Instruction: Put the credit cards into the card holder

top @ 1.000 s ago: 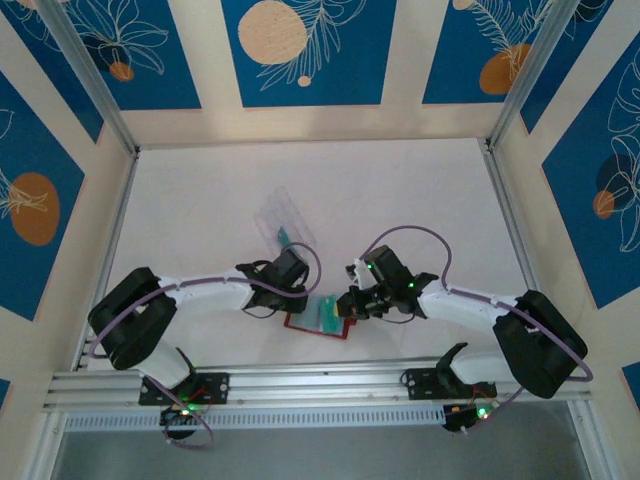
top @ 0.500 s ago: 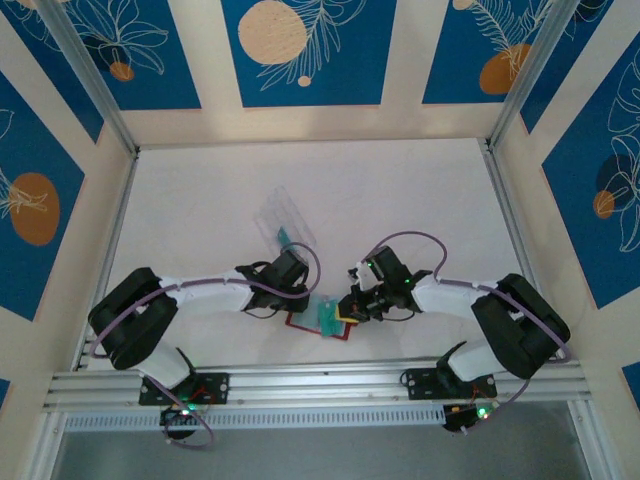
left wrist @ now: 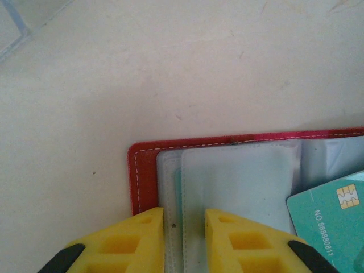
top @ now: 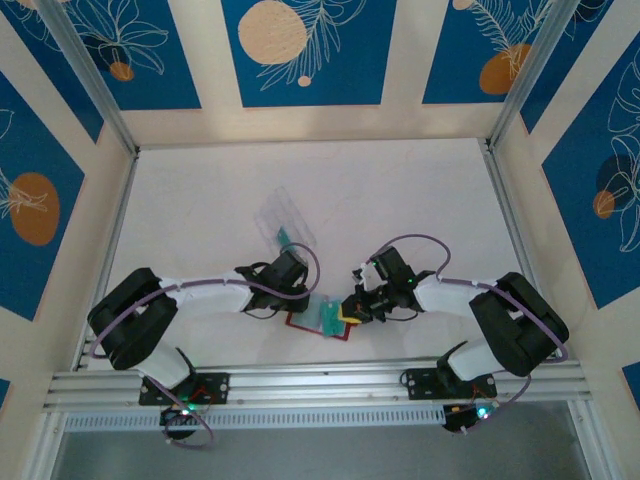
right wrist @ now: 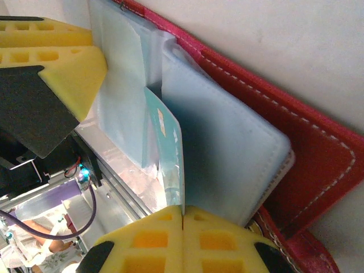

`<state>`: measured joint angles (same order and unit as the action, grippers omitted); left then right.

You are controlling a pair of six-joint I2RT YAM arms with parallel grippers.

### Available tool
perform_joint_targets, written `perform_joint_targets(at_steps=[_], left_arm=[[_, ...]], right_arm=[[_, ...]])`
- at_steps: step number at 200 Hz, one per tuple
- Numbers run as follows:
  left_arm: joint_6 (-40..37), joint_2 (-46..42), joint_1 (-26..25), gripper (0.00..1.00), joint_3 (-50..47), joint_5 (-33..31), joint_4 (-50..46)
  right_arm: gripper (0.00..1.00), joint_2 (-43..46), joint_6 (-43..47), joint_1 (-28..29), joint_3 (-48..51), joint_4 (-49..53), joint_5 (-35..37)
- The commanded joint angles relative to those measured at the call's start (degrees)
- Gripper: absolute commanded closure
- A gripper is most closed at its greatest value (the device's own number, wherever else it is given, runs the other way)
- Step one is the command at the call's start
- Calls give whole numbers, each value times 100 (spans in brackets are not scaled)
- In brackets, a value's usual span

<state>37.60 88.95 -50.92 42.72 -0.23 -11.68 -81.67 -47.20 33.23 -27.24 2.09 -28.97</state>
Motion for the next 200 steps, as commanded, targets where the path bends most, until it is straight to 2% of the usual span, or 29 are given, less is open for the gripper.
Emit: perform_joint_targets(at_steps=[1, 200], left_arm=[[54, 320, -59, 77, -331, -4, -437], [73, 420, -60, 77, -317, -12, -381]], right_arm=[[100, -79, -104, -27, 109, 110, -74], [100, -93, -260, -23, 223, 133, 5]])
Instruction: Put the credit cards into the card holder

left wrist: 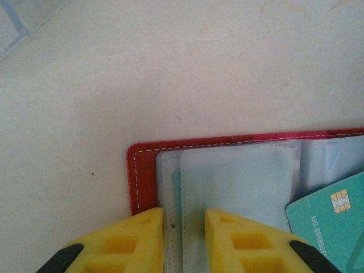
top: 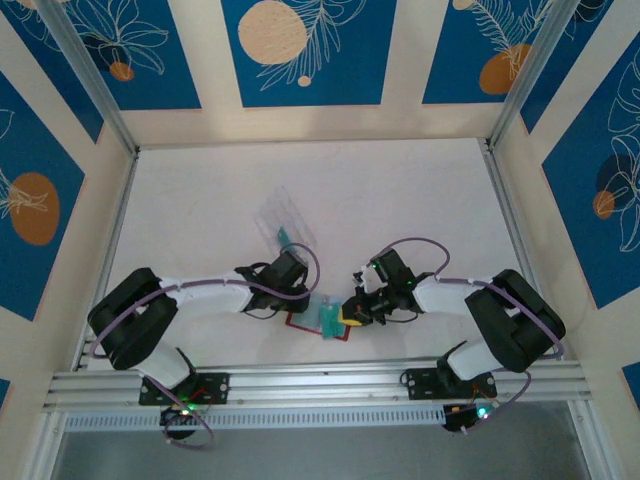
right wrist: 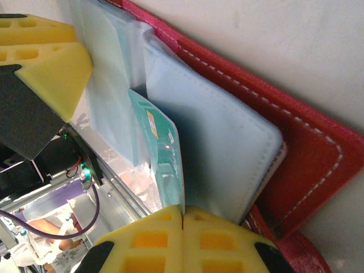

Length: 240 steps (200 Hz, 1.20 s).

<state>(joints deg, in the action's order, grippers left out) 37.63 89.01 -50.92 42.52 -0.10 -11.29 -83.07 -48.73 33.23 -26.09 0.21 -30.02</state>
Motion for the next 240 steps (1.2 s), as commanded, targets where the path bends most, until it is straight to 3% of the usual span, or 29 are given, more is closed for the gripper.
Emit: perform_joint_targets(at_steps=[1, 240], left_arm=[[70, 414, -64, 77, -297, -25, -424], [122, 430, -59, 76, -499, 18, -199]], right_arm=[[100, 46, -108, -25, 110, 321, 110], [100, 82, -593, 30, -118, 291, -92]])
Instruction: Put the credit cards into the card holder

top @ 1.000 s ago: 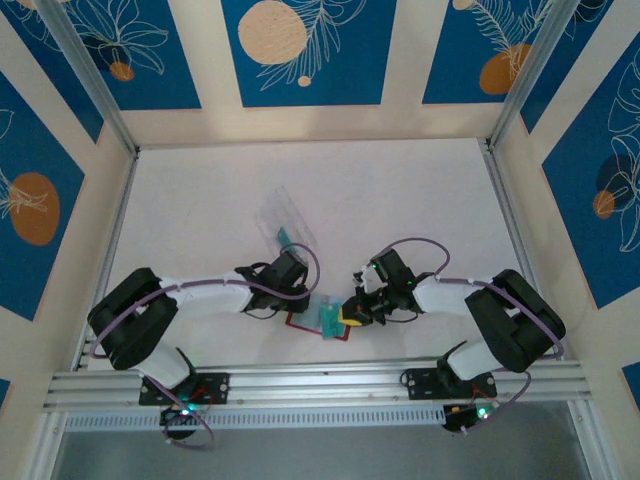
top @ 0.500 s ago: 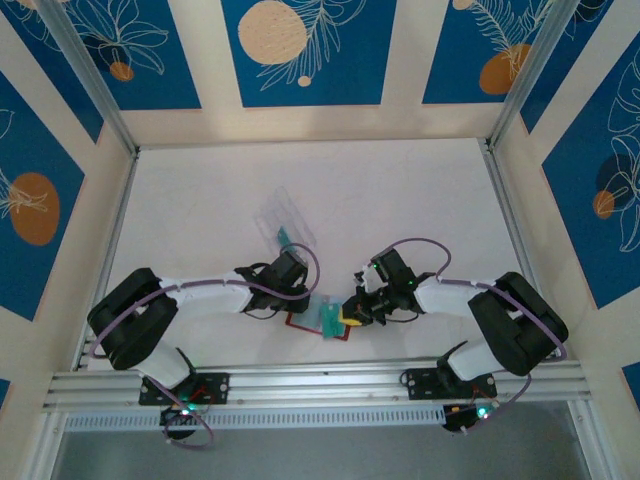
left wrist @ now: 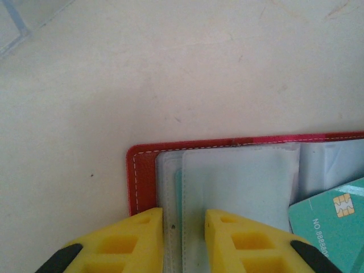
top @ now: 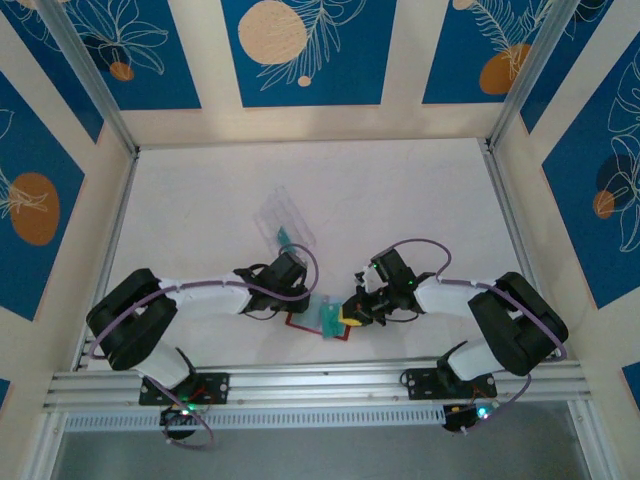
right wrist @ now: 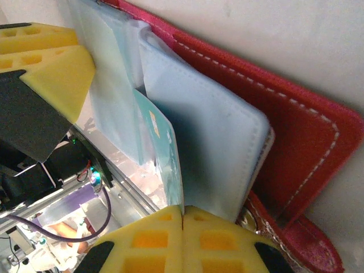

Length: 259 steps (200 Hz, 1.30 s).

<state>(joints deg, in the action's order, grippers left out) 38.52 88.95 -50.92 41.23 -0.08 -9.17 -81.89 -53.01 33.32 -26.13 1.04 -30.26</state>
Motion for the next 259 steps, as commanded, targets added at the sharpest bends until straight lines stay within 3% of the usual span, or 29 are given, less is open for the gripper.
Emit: perform_joint_targets(at_steps=[1, 214, 259], left_arm=[[32, 438, -59, 76, -370, 16, -411], [93, 395, -67, 75, -519, 60, -306], [89, 395, -64, 75, -507, 60, -339]], right_arm=[[100, -42, -165, 19, -117, 210, -68], [100, -174, 89, -27, -490, -147, -198], [99, -227, -72, -66, -341, -638, -434]])
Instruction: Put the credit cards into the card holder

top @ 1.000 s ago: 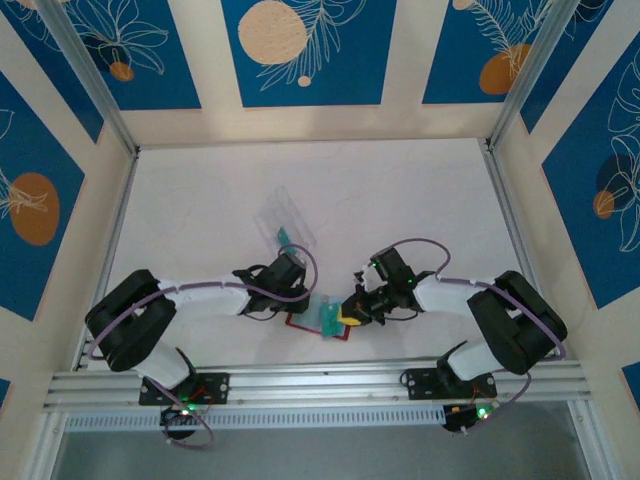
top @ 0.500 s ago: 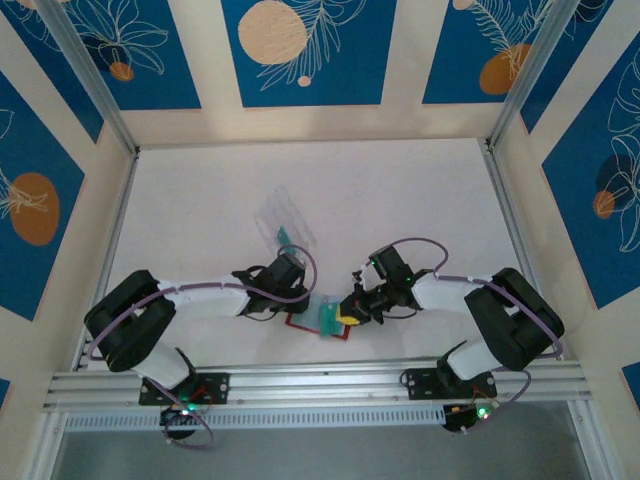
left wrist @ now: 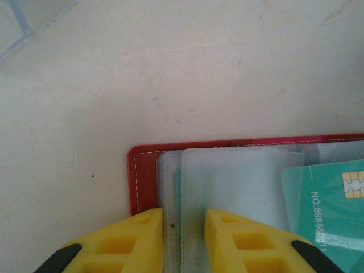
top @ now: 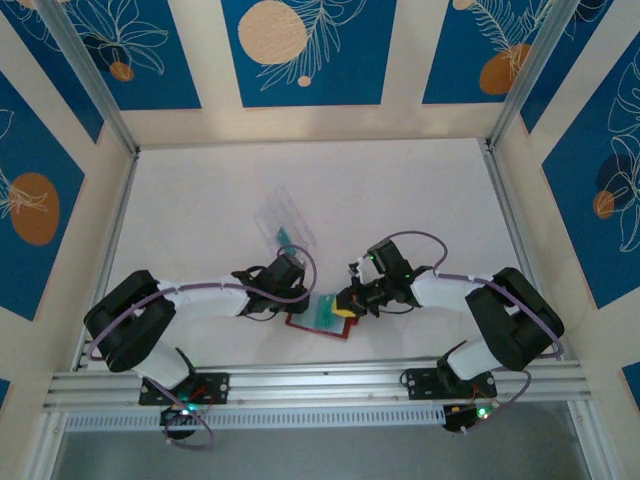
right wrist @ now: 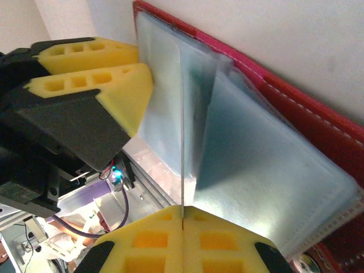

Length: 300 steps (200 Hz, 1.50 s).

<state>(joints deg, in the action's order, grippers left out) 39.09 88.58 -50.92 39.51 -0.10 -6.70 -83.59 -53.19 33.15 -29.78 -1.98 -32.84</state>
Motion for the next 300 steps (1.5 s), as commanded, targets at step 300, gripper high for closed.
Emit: perform_joint_targets(at_steps=[300], left_arm=[[430, -4, -120, 75, -729, 71, -551]], right_arm=[[100, -530, -405, 518, -32, -901, 941]])
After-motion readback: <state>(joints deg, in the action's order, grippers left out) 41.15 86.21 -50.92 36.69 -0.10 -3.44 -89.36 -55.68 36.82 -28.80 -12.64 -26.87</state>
